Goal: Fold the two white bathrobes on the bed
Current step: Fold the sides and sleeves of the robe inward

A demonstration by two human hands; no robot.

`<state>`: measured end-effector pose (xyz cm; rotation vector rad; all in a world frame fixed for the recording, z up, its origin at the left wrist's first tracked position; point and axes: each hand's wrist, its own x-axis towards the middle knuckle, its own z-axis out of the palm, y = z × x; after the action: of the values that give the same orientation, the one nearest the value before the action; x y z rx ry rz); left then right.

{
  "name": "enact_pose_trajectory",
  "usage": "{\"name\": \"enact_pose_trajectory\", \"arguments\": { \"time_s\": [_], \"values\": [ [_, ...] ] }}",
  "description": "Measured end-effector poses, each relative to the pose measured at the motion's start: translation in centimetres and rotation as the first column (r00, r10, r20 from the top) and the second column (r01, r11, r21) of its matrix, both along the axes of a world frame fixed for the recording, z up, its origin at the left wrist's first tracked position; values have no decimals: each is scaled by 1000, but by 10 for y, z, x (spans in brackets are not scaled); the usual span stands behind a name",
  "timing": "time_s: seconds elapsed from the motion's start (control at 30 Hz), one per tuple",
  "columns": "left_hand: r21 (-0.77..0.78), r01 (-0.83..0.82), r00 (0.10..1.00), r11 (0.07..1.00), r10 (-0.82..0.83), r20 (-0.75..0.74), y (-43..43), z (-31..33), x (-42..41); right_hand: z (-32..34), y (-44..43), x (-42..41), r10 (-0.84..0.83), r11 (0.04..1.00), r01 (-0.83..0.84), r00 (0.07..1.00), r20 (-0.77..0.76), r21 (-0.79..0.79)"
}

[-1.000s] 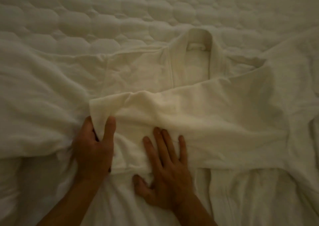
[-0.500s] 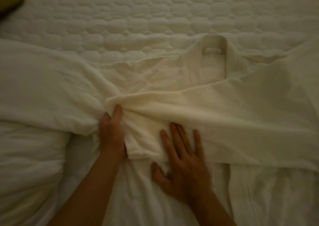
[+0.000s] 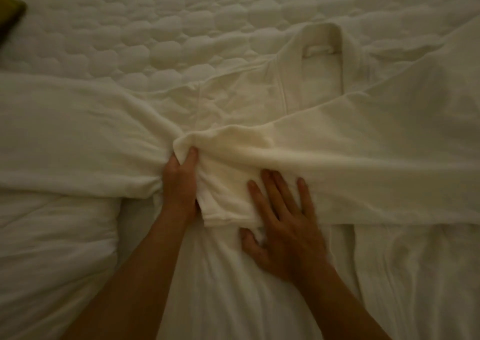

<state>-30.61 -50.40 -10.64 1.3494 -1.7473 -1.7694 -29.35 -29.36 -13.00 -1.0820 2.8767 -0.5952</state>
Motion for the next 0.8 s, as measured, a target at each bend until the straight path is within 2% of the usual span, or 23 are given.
{"name": "enact_pose_trajectory", "arguments": {
  "time_s": [0.3, 0.4, 0.57, 0.63, 0.73, 0.8],
  "values": [
    [50, 5, 993, 999, -10, 115, -7, 6, -5, 10, -7, -3, -14, 998, 9, 996, 84, 65],
    [131, 36, 993, 991, -51, 110, -15, 5, 1, 16, -12, -2, -33, 994, 27, 998, 52, 109],
    [193, 215, 973, 957, -228, 45, -5, 45, 6, 50, -61, 11, -253, 958, 237, 963, 90, 162],
    [114, 240, 963, 964, -251, 95, -9, 63, 3, 67, -91, 23, -274, 959, 258, 951, 146, 115],
    [-11, 274, 950, 962, -269, 155, -48, 108, -16, 100, -129, 23, -235, 965, 255, 941, 245, -53],
    [-27, 342, 931, 939, -334, 146, -92, 140, -33, 121, -151, 14, -189, 968, 220, 956, 225, -118]
  ]
}}
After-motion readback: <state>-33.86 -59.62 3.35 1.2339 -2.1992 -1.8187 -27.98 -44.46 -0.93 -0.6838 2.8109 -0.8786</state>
